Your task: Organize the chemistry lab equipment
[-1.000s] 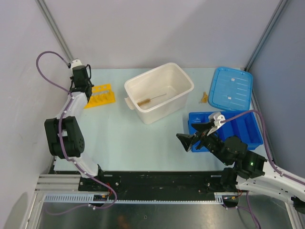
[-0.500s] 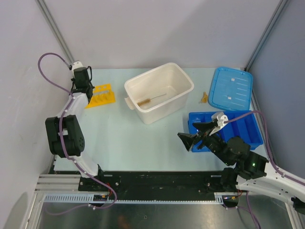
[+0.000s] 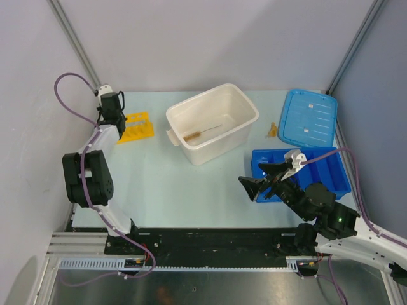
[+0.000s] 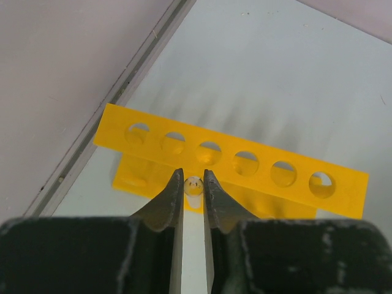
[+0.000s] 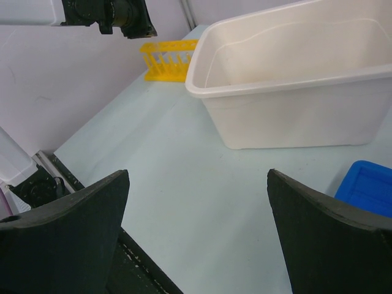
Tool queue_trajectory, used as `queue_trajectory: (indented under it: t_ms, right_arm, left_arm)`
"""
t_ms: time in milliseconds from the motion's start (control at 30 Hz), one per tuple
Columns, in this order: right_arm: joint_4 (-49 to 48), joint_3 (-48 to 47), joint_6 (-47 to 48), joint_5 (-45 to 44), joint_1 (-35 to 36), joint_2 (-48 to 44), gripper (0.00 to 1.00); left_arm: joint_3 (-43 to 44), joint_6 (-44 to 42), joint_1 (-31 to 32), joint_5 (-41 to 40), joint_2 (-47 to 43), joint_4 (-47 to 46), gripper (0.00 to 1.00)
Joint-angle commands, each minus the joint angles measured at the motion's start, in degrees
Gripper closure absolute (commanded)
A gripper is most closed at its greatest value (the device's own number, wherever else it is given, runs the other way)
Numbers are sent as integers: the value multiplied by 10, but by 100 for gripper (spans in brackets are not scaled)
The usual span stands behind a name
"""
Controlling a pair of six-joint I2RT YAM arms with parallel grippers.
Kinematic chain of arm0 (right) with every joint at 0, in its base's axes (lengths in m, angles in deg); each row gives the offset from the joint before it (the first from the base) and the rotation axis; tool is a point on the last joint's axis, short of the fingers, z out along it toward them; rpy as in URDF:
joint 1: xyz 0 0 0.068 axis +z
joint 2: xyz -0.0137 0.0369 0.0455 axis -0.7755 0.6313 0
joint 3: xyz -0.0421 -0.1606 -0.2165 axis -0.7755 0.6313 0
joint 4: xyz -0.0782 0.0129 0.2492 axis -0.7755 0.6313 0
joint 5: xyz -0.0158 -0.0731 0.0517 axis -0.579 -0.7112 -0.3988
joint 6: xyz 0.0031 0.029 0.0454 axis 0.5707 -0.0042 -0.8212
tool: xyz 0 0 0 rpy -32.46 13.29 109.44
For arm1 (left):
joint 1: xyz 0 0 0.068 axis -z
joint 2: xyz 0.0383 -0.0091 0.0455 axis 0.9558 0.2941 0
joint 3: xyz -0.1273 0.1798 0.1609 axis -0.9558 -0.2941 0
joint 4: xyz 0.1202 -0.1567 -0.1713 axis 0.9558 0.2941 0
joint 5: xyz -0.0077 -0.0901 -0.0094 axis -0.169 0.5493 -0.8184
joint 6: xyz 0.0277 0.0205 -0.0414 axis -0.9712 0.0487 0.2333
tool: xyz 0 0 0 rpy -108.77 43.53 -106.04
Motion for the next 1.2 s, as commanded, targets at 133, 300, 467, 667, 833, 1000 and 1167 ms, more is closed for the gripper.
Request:
queue_trajectory:
  t_ms: [133, 300, 467, 667, 833, 1000, 1167]
  right_arm:
    - [-10, -3, 5, -18, 2, -2, 1]
    - [-11, -3, 5, -22, 2, 1, 1]
    - [-7, -3, 2, -29, 2, -3, 1]
    - [-1, -3, -14, -42, 1, -3, 1]
    - [-14, -4, -39, -74, 0, 14, 1]
    - [-1, -22, -83, -125, -10, 45, 1]
    - [28, -60, -100, -128, -46, 90, 1]
  left_arm:
    - [-15, -15, -5, -16, -2, -38, 83]
    - [-26, -7, -4, -14, 5, -40, 77]
    - [-32, 11, -5, 5, 8, -40, 67]
    - [-30, 23, -5, 19, -15, -30, 48]
    - [-5, 63, -4, 102, -61, 21, 40]
    - [21, 118, -4, 281, -114, 61, 23]
    - [11, 151, 9, 424, -195, 81, 5]
